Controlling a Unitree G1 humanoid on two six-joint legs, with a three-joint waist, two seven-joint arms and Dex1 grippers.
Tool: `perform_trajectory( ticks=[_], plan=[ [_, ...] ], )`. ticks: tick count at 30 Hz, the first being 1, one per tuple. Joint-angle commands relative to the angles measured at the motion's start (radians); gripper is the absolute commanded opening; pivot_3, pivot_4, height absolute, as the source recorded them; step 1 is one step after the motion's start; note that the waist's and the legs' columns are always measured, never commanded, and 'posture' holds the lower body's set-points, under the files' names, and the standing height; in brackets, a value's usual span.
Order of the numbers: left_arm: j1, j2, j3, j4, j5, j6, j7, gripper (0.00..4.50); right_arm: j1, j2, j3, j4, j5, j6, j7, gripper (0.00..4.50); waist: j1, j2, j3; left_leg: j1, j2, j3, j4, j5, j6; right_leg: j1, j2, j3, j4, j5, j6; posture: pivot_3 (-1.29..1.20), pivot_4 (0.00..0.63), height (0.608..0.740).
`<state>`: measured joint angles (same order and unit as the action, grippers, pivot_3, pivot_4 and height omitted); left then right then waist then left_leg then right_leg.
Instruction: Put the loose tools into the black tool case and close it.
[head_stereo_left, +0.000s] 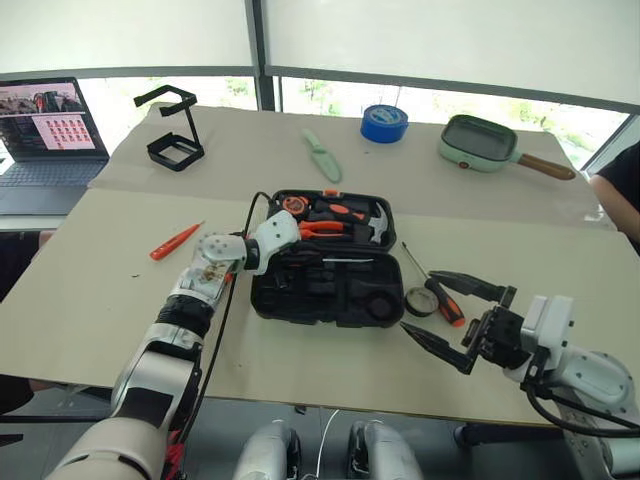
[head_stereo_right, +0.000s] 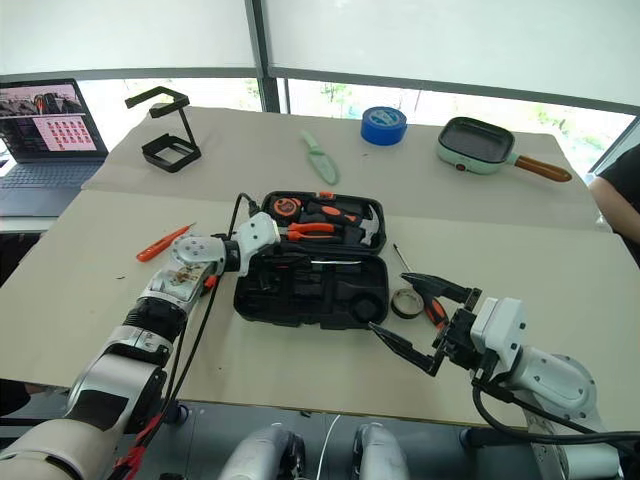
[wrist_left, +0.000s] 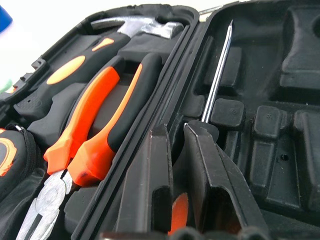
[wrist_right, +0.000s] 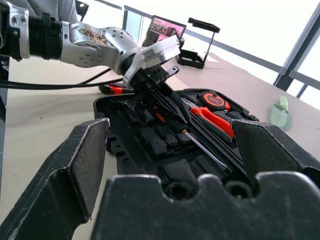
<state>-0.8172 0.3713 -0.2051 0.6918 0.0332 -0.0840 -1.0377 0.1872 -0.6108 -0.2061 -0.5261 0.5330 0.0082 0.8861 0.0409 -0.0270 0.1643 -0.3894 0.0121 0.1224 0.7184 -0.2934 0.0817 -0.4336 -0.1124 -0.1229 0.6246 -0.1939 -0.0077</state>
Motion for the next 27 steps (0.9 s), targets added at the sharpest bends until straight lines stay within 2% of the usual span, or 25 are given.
perform_trajectory(
  ticks=[1,5,7,9,10,13,14,17,19,24,27],
  plan=[
    [0.047,-0.015,-0.021,-0.03,-0.002,0.067,-0.012,0.57,0.021,0.007,-0.031,-0.008,0.007,-0.014,-0.01,4.5,0.0,0.001,-0.001,0.001,0.0,0.0,0.0,-0.001,0.002,0.001,0.0,0.0,0.0,0.0,0.0,0.0,0.15,0.74],
    [0.077,-0.004,-0.016,-0.059,0.004,0.042,0.002,0.57,0.054,0.029,-0.034,-0.004,-0.009,-0.022,-0.036,4.5,-0.001,0.003,-0.002,0.001,0.0,-0.001,0.0,-0.001,0.002,0.001,-0.001,0.002,0.0,0.0,0.0,0.0,0.15,0.74],
    [0.092,-0.022,0.068,-0.11,-0.109,0.008,-0.022,0.57,0.084,0.049,-0.078,0.01,-0.005,-0.027,-0.065,4.5,-0.001,0.003,-0.002,0.001,0.0,-0.001,0.0,0.0,-0.001,0.001,-0.001,0.002,0.0,0.0,0.0,0.0,0.15,0.74],
    [0.105,-0.03,0.174,-0.156,-0.21,-0.127,-0.011,1.09,0.135,0.056,-0.154,0.039,-0.008,-0.048,-0.073,4.5,0.0,0.004,-0.002,0.0,0.0,-0.001,-0.001,0.001,-0.003,0.0,-0.002,0.002,-0.001,0.001,-0.001,0.0,0.15,0.74],
    [0.129,-0.022,0.205,-0.203,-0.293,-0.155,-0.1,1.33,0.16,0.059,-0.187,0.055,-0.01,-0.061,-0.072,4.5,0.0,0.003,-0.002,-0.001,0.0,-0.001,-0.001,0.002,-0.004,-0.001,-0.003,0.002,-0.001,0.003,-0.005,0.0,0.15,0.74],
    [0.198,0.075,0.219,-0.294,-0.376,-0.112,-0.268,2.47,0.249,0.055,-0.247,0.118,-0.03,-0.114,-0.023,4.5,-0.004,0.003,-0.001,-0.006,0.0,-0.001,0.0,0.003,-0.006,-0.005,-0.005,0.002,-0.001,0.004,-0.007,0.0,0.15,0.74],
    [0.218,0.111,0.22,-0.319,-0.382,-0.096,-0.295,2.7,0.276,0.056,-0.263,0.141,-0.041,-0.129,-0.012,4.5,-0.007,0.004,-0.002,-0.005,0.0,-0.001,0.0,0.003,-0.006,-0.005,-0.003,0.002,-0.001,0.004,-0.007,0.0,0.15,0.74],
    [0.303,0.202,0.272,-0.411,-0.47,-0.048,-0.369,3.98,0.353,0.088,-0.314,0.227,-0.064,-0.186,-0.011,4.5,-0.012,0.006,-0.002,0.001,0.001,0.001,-0.004,0.004,-0.008,-0.002,-0.001,0.002,-0.001,0.001,-0.003,0.0,0.15,0.74],
    [0.383,0.256,0.31,-0.45,-0.501,-0.06,-0.41,4.44,0.408,0.112,-0.327,0.282,-0.083,-0.227,0.0,4.5,-0.017,0.008,-0.003,0.002,0.001,0.001,-0.005,0.002,-0.005,-0.002,-0.002,0.003,-0.001,-0.001,0.0,0.0,0.15,0.74],
    [0.614,0.32,0.399,-0.543,-0.567,-0.059,-0.439,4.44,0.42,0.142,-0.324,0.329,-0.106,-0.246,-0.046,4.5,-0.03,0.01,-0.003,0.003,0.002,0.0,-0.006,-0.003,-0.007,-0.003,-0.004,0.008,-0.001,-0.002,0.0,0.0,0.15,0.74],
    [0.708,0.318,0.44,-0.621,-0.605,-0.024,-0.396,4.44,0.352,0.109,-0.296,0.289,-0.129,-0.142,-0.116,4.5,-0.037,0.011,-0.003,0.003,0.002,0.0,-0.006,-0.004,-0.011,-0.004,-0.004,0.011,-0.001,-0.002,0.0,0.0,0.15,0.74]
  ],
)
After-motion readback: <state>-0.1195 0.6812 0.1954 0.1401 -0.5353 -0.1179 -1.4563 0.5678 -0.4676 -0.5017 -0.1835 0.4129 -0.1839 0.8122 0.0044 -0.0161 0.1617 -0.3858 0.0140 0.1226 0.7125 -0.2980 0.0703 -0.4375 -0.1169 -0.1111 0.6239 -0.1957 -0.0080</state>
